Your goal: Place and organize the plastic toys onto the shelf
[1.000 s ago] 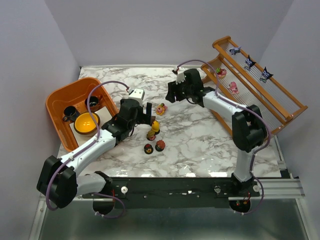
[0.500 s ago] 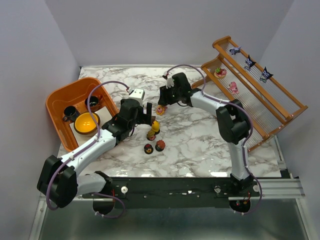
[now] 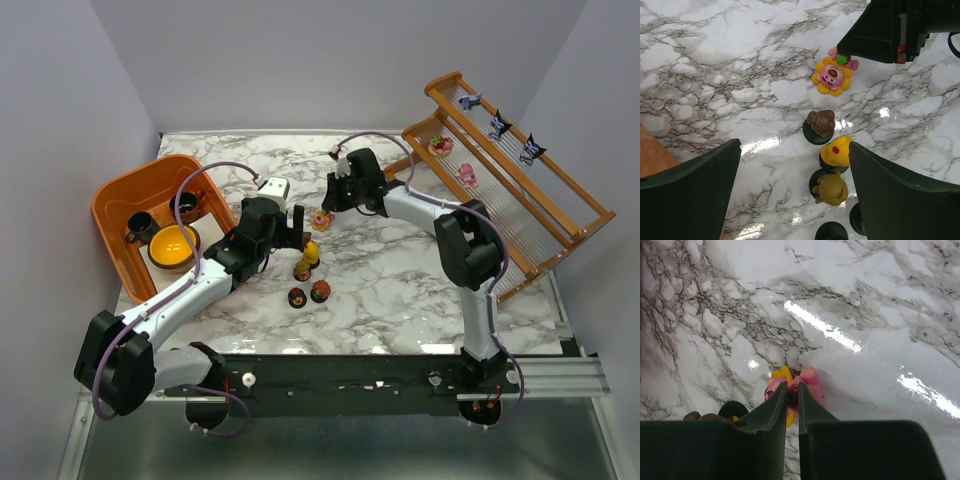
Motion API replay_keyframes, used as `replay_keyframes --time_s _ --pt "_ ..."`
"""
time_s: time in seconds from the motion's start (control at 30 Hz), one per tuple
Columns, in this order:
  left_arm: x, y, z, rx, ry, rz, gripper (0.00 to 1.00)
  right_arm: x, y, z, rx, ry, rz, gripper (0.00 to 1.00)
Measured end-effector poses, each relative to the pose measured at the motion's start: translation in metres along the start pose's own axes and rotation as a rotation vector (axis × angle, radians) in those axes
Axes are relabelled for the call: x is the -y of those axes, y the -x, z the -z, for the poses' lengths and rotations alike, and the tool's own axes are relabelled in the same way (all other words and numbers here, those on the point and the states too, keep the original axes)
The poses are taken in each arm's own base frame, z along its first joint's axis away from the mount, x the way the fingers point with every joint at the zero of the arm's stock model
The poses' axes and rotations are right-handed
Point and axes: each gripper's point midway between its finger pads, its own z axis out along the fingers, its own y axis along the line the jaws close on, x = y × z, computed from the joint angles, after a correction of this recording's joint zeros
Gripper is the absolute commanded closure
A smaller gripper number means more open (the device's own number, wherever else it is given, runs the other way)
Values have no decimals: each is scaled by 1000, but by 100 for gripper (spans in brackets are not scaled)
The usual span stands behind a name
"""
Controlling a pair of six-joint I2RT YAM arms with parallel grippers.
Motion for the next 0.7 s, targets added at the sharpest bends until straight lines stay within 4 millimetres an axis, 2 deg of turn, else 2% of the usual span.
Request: replay_keyframes --time_s 0.07,0.13,0.2,0.33,0.57,0.7 --pt "0 0 0 0 -1 2 1 0 -2 2 1 -1 -2 96" --pt "2 0 0 -1 -6 3 1 0 -4 5 1 -3 -7 95" --pt "3 -1 0 -2 -11 5 1 0 -9 9 1 -8 -13 88" --pt "5 -1 1 -5 -19 11 1 -1 -15 14 -6 -11 -33 67" --pt "7 -2 1 -8 -30 18 1 0 -28 14 -38 -13 -48 64" --pt "8 -2 1 -8 -33 20 1 -2 -28 14 -39 -6 -48 62"
